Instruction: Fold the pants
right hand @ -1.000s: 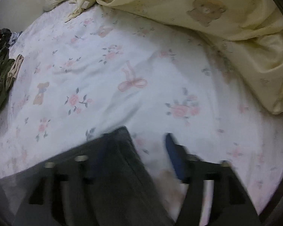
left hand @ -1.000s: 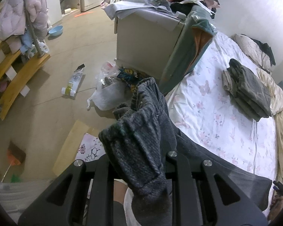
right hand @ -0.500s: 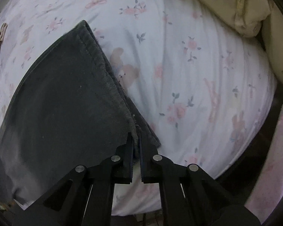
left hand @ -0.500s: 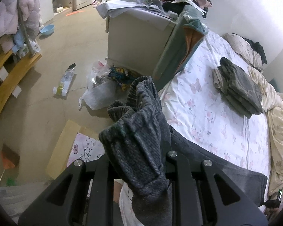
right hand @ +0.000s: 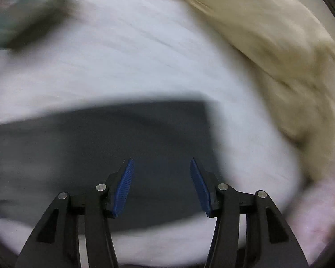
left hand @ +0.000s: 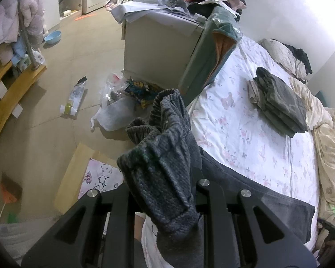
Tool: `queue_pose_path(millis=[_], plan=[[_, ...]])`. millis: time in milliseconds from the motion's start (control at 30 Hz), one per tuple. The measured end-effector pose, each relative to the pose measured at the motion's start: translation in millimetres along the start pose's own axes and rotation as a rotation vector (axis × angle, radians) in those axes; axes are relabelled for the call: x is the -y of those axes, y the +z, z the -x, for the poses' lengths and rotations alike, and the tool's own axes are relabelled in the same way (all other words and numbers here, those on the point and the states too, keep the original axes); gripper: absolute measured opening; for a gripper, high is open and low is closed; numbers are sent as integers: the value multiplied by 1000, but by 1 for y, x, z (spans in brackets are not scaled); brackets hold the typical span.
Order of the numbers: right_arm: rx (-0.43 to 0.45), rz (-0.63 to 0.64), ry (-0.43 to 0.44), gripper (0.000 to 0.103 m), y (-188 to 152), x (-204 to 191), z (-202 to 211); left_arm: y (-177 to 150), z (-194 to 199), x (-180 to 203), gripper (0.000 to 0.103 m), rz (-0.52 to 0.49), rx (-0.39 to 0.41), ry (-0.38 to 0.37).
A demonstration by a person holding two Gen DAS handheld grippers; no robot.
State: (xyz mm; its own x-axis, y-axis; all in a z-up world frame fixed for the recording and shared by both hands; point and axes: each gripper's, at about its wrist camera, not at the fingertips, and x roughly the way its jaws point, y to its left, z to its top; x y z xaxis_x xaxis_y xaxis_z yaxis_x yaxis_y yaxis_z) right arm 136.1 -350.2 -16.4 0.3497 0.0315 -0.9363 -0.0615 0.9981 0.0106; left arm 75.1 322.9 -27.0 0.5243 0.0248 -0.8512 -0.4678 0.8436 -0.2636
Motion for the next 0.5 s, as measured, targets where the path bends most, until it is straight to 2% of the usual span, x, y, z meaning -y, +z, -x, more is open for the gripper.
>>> queue_pose_path(millis=[33,100,133,167,300,400,433,500], plan=[[37,21,108,54,0,-38,4,0,0,0,15,-1,0,-2],[54,17,320,46,-5,-106,-3,-2,1,4,15,-18,-1,-5],[41,8,436,25,-8,-142,-12,-3,2,6,15,-33,-1,-4],[6,2,544,13,-14,-180,-25,-4,2,8,15,-46,1,-3],[-151,61,837,10,-46,-324,-75,-7,3,15,15,-101,10,-9],[-196,61,939,10,-57,-391,-93,-9,1,19,15,-139,-1,-13],[-214,94,934,10,-62,-415,-101,-11,-1,21,15,-158,-8,-10],[-286,179,841,10,-69,-454,-128,-14,-6,26,15,-182,-35,-20]])
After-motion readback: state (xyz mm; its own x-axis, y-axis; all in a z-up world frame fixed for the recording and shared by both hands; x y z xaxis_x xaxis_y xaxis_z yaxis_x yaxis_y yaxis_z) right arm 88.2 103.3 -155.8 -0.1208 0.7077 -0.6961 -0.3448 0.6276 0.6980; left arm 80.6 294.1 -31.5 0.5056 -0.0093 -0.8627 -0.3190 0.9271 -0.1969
